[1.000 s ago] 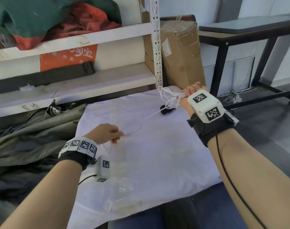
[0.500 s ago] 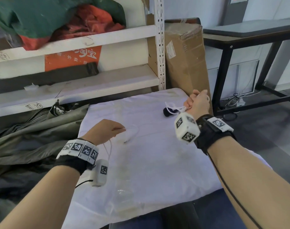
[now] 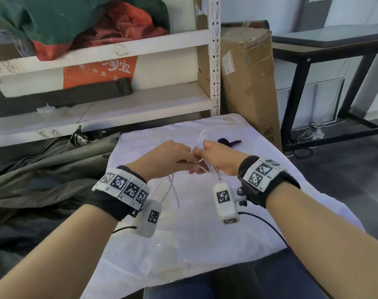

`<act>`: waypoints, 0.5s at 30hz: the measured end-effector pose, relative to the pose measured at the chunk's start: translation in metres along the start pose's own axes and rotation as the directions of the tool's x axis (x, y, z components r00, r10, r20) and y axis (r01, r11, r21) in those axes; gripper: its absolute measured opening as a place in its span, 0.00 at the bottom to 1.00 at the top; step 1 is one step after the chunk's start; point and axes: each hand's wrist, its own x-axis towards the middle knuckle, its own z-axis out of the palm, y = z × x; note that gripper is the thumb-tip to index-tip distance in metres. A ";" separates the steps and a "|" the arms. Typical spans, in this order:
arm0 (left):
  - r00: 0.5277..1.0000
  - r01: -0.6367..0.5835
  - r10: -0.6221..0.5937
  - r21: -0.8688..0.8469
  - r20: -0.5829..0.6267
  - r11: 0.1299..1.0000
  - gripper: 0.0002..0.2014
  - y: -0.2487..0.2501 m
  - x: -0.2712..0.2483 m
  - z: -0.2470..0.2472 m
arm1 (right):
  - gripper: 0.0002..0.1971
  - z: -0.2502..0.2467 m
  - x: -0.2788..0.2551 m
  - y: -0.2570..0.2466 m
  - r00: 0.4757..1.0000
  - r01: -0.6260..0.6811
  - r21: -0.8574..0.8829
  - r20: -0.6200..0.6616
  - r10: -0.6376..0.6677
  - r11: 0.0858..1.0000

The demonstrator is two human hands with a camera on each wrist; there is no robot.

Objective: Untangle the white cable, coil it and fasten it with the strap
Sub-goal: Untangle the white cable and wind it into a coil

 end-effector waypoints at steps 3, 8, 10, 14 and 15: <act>0.997 -0.008 0.010 0.025 -0.076 1.000 0.08 -0.002 0.001 0.002 | 0.10 0.004 -0.001 0.003 0.996 -0.018 -0.106 0.086 0.027 0.994; 0.984 0.108 -0.104 0.024 -0.142 0.994 0.11 -0.008 -0.005 0.009 | 0.10 -0.001 -0.002 0.003 0.988 -0.056 -0.157 0.135 0.077 0.986; 0.976 0.186 -0.184 0.008 -0.120 0.983 0.10 -0.014 -0.011 0.011 | 0.16 -0.005 -0.005 0.004 0.985 -0.094 -0.161 0.126 0.115 0.983; 0.899 0.434 -0.438 -0.145 0.010 0.889 0.05 -0.020 -0.023 0.009 | 0.18 -0.017 -0.011 0.008 0.992 -0.073 -0.176 0.085 0.089 0.982; 0.881 0.469 -0.472 -0.201 0.035 0.860 0.06 -0.020 -0.024 0.010 | 0.18 -0.018 -0.012 0.009 0.993 -0.069 -0.172 0.082 0.084 0.983</act>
